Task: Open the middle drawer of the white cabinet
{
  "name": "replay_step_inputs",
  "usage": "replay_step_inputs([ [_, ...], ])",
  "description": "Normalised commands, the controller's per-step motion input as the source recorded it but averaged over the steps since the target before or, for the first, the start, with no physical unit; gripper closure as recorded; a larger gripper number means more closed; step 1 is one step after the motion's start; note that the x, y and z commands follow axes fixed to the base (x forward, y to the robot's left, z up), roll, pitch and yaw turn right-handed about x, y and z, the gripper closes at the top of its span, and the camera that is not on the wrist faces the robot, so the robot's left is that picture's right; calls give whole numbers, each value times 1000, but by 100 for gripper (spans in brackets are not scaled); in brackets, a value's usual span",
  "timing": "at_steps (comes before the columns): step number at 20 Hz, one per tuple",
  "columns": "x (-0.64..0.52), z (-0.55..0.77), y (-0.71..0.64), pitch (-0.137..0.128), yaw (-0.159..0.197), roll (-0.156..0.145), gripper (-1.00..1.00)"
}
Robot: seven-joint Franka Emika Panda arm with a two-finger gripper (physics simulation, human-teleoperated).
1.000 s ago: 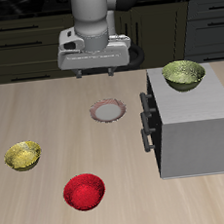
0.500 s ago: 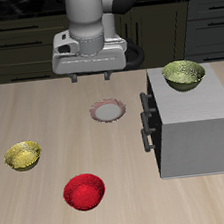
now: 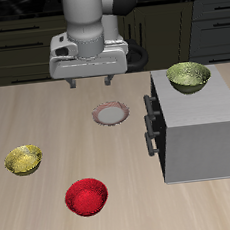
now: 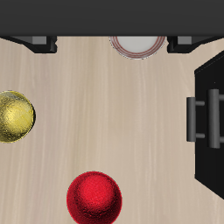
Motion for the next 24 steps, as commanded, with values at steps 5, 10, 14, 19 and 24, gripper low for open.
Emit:
replay_step_inputs([
  [5,169,31,-54,-9,8,1,-100],
  [10,160,131,-38,-23,0,-5,-100],
  [14,168,119,-31,-15,12,6,-100],
  [19,151,97,-20,-21,6,13,-100],
  [24,185,48,-25,-12,2,12,-100],
])
